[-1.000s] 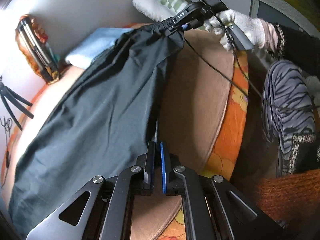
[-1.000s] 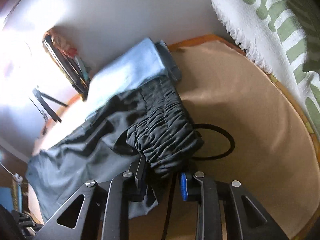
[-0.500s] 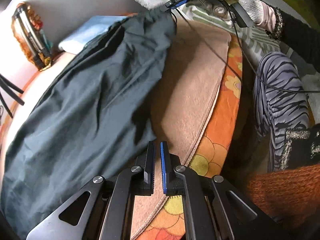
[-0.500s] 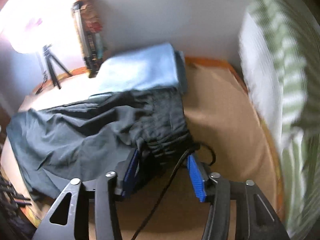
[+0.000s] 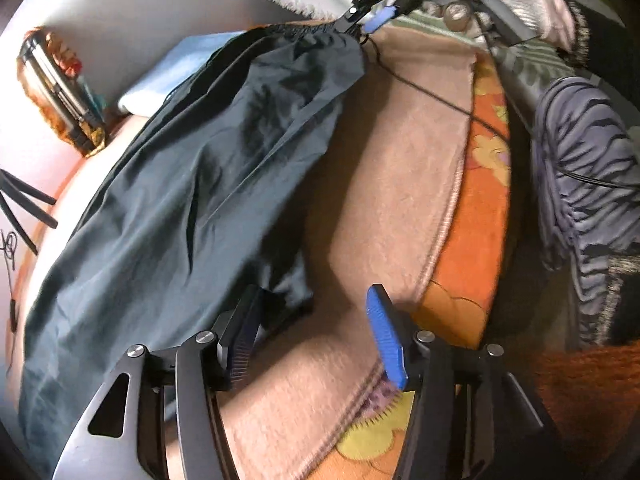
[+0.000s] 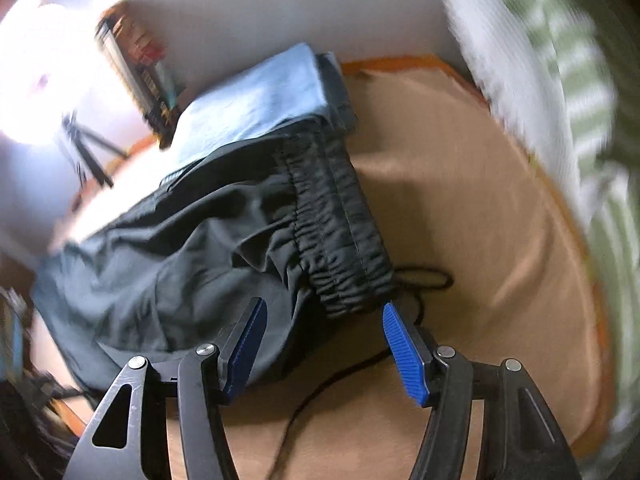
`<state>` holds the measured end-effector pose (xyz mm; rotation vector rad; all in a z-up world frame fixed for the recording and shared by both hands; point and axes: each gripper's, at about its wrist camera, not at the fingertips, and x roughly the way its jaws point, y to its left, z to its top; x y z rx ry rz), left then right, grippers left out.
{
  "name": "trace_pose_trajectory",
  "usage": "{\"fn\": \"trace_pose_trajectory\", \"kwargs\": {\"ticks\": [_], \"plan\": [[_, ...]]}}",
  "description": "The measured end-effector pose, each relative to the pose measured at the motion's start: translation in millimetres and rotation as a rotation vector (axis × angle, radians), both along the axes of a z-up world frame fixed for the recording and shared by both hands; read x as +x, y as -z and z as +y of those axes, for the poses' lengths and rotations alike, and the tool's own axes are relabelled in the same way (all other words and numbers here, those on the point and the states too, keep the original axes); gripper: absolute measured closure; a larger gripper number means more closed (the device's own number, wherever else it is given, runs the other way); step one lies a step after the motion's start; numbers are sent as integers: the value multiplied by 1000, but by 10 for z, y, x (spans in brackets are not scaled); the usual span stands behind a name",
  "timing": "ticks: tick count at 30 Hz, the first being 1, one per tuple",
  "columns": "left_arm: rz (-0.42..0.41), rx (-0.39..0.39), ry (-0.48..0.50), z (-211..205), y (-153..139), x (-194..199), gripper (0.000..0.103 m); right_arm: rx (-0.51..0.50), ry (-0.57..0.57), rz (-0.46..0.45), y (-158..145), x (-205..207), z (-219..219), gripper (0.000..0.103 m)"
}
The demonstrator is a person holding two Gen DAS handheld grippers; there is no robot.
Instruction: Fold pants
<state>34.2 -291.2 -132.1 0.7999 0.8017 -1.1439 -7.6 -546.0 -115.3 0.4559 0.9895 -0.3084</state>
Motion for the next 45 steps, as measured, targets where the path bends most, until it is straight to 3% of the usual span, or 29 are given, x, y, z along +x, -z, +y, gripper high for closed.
{"fn": "trace_pose_trajectory", "kwargs": {"ticks": [3,4,7,13,15,16,19,22,24,27,29,31,33,37,43,45], "plan": [[-24,-2,-26,-58,42,80,48,103,34,-13,160,-3,-46,40],[-24,-6,-32,-70,41,110,55,113,39,-13,213,10,-42,40],[7,-15,-45,-84,53,231,96,142,54,-24,297,26,-61,40],[70,-58,-48,-20,-44,316,98,182,117,-102,378,51,-178,39],[75,-69,-33,14,-118,274,98,186,141,-136,383,68,-217,48],[74,-74,-34,28,-152,264,99,180,147,-137,389,90,-222,69],[76,-99,-35,110,-296,208,99,176,136,-155,288,121,-152,79],[100,-112,-23,166,-338,150,99,52,71,-200,-24,85,16,82],[116,-100,-26,152,-251,151,99,-18,52,-191,-130,61,83,82],[144,-89,-43,98,-102,196,99,-97,24,-124,-31,129,134,81],[152,-76,-48,79,-63,184,99,-125,5,-76,85,186,140,74],[147,-60,-34,80,-66,157,99,-94,-16,-11,172,210,95,64],[135,-49,-29,115,-112,141,98,-60,-24,-8,140,113,34,63],[146,-54,-72,253,-228,189,80,-100,-71,-35,-138,-90,46,57],[135,-126,-154,561,-477,333,79,-317,-196,-62,-658,-66,360,54],[131,-153,-203,673,-511,462,79,-338,-233,-85,-784,10,446,54]]}}
